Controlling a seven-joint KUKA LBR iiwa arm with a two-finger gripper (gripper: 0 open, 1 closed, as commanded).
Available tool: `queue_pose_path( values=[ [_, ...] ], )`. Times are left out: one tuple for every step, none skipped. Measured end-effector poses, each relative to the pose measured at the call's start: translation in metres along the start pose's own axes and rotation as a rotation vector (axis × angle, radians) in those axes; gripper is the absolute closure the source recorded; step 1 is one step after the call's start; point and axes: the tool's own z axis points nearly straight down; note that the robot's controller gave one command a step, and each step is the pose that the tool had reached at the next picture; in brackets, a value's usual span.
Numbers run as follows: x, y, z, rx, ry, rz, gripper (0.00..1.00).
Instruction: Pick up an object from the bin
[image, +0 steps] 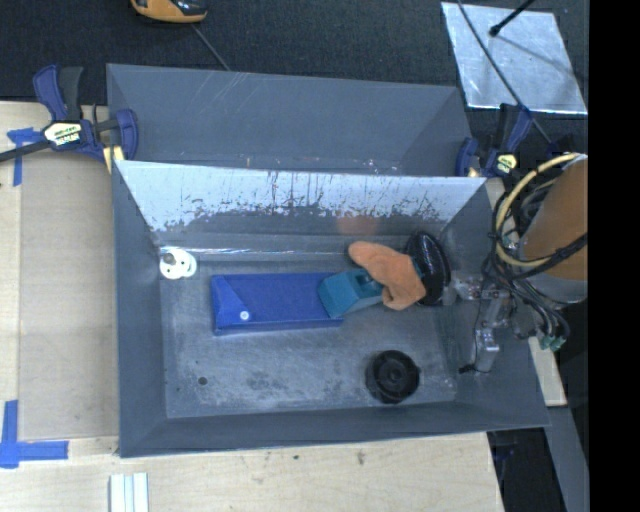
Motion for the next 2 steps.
queue_pose_path(
  values=[
    [-0.002, 0.001, -0.005, 0.002, -0.008, -0.003, 0.0],
    [0.001, 0.043, 0.052, 0.005, -0.013, -0.264, 0.0]
  ],
)
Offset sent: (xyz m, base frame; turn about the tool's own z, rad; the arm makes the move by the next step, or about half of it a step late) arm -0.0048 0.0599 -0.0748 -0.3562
